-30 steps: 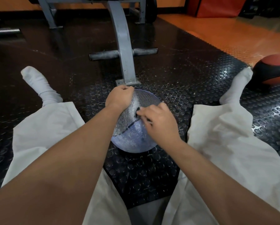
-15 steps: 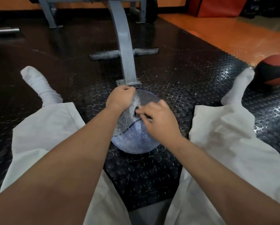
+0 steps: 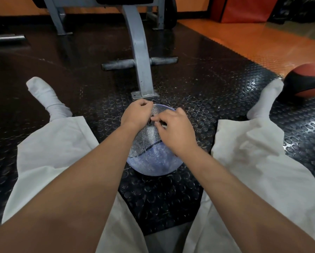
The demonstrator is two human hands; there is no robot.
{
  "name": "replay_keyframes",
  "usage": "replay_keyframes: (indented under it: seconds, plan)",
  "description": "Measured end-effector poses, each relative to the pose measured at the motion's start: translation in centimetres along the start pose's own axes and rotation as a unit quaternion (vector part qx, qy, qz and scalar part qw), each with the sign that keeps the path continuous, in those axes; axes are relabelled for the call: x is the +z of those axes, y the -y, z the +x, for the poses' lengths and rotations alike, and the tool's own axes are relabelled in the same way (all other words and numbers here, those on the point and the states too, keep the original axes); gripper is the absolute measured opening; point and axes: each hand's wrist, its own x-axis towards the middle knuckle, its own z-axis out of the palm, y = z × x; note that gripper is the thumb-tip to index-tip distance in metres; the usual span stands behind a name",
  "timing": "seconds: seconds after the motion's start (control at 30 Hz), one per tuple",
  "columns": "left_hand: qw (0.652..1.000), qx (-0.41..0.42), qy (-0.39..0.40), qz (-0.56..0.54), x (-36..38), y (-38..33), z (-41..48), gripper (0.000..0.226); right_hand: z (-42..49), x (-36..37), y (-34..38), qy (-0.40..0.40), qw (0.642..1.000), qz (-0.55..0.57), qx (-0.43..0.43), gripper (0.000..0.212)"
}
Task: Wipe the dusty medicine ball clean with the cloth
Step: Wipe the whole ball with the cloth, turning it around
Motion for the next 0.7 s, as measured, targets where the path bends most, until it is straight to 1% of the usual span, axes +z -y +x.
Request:
replay_keyframes:
  seconds: [0.07, 0.13, 0.2, 0.23, 0.27, 0.37, 0.43, 0.5, 0.6, 0.7]
  plan:
    - [1.000, 0.001, -0.001, 0.005, 0.0, 0.0, -0.2, 0.024, -1.9, -0.2, -0.1, -0.004, 0.999, 0.005, -0.041, 0.011]
    - [1.000, 0.009, -0.001, 0.017, 0.0, 0.0, -0.3, 0.023, -2.8, -0.8, -0.5, 0.011, 0.997, 0.000, -0.075, 0.011]
    - [0.999, 0.016, -0.002, 0.032, 0.2, -0.2, -0.5, 0.023, -2.3, -1.6, -0.7, 0.019, 0.996, -0.008, -0.086, 0.010]
    - [0.999, 0.019, -0.004, 0.038, 0.3, -0.3, -0.7, 0.023, -1.7, -1.8, -0.8, 0.023, 0.997, -0.012, -0.071, 0.011]
    - [0.999, 0.020, -0.008, 0.042, 0.4, -0.4, -0.9, 0.023, -0.7, -1.9, -0.9, 0.033, 0.999, -0.014, -0.037, 0.012]
    - [0.998, 0.025, -0.020, 0.051, 0.8, -0.6, -1.5, 0.019, 2.7, -1.8, -1.5, 0.062, 0.994, -0.016, 0.091, 0.016]
    - [0.998, 0.028, -0.024, 0.052, 0.9, -0.6, -1.8, 0.020, 3.6, -1.7, -1.8, 0.062, 0.990, -0.006, 0.126, 0.015]
    - [0.998, 0.025, -0.021, 0.048, 0.7, -0.6, -1.8, 0.020, 2.8, -1.5, -1.6, 0.056, 0.992, -0.008, 0.109, 0.015]
    - [0.999, 0.025, -0.009, 0.042, 0.3, -0.4, -1.4, 0.022, -0.4, -1.3, -1.1, 0.013, 0.999, 0.001, 0.049, 0.014]
    - [0.998, 0.037, 0.010, 0.046, 0.1, -0.3, -1.5, 0.023, -2.7, -1.7, -0.8, 0.025, 1.000, 0.009, -0.003, 0.015]
